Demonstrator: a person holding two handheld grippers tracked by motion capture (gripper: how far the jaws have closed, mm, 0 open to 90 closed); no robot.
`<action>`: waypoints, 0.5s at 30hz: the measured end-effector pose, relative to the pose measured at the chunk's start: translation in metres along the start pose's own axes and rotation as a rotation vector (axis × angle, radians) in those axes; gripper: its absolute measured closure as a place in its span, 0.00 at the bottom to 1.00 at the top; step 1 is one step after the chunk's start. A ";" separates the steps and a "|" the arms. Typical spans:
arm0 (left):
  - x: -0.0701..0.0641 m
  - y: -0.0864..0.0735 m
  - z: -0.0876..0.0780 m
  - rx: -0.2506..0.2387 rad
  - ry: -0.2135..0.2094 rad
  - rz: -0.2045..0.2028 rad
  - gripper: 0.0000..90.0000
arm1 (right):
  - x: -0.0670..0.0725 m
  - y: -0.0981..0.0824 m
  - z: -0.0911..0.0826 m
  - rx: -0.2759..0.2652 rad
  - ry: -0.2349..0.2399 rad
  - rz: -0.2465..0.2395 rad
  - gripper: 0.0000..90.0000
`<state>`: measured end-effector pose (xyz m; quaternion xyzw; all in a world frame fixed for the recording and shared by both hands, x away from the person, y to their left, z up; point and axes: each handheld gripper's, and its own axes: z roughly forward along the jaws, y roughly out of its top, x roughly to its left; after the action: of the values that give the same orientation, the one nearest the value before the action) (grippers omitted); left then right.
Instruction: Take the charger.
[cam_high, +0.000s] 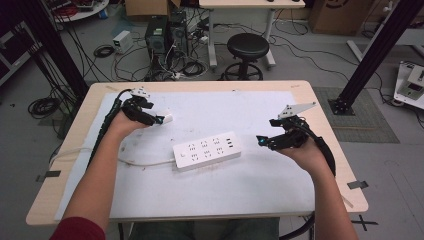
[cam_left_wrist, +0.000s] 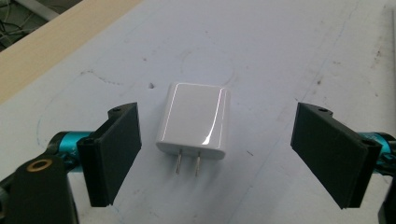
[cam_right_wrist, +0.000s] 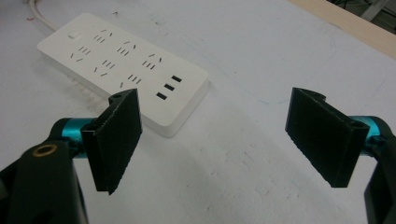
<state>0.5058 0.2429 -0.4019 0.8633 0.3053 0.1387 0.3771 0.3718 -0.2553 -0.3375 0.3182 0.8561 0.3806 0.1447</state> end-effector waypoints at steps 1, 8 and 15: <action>0.001 0.000 0.003 0.006 -0.004 -0.002 0.18 | 0.000 0.000 0.001 0.000 0.000 -0.002 0.21; 0.007 0.004 0.020 0.015 -0.009 -0.002 0.18 | 0.000 0.001 0.004 0.013 -0.001 0.004 0.21; 0.014 -0.003 0.035 0.047 -0.029 -0.022 0.18 | -0.001 0.001 0.007 0.019 -0.003 0.010 0.21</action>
<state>0.5321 0.2333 -0.4274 0.8705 0.3127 0.1147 0.3624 0.3762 -0.2515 -0.3409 0.3246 0.8578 0.3727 0.1409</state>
